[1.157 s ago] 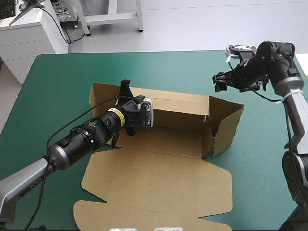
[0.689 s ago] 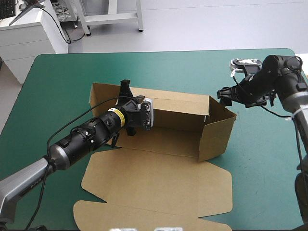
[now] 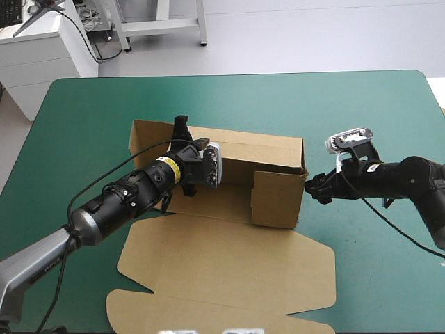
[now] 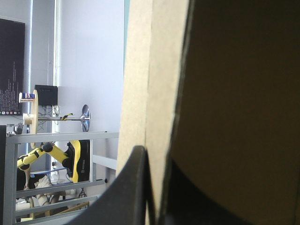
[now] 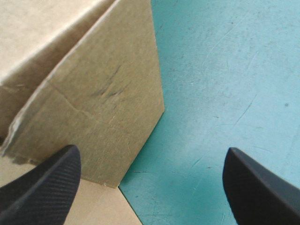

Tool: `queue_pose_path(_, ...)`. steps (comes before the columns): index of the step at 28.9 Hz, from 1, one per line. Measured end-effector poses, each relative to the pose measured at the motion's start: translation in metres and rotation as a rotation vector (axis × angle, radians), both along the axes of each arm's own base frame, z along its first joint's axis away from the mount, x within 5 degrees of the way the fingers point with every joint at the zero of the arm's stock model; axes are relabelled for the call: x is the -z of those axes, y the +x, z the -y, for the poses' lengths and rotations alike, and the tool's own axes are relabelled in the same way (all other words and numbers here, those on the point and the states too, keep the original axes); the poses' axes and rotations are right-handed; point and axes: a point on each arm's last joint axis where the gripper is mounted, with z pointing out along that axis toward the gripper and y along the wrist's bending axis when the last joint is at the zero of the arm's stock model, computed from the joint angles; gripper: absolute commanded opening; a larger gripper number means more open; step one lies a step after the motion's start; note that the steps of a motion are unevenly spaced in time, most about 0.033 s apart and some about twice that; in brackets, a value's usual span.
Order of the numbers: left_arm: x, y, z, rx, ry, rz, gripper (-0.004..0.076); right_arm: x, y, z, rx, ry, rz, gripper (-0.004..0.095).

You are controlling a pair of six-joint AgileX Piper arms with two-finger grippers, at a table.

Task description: Fold the box

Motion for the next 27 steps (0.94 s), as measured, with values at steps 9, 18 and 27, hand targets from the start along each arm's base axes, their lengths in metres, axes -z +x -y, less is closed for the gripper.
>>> queue_pose_path(9,0.000,0.000,0.000,0.001,0.002,0.001,-0.0008,0.000,-0.009,-0.009,-0.141,0.039,-0.035,0.0760)
queue_pose_path(18,0.000,0.000,0.000,0.002,0.003,0.002,-0.0008,0.001,-0.004,-0.030,-0.217,0.116,-0.004,0.0760)
queue_pose_path(27,-0.001,0.000,0.000,0.002,-0.002,0.005,-0.0008,0.005,0.001,-0.054,-0.232,0.026,0.093,0.0717)
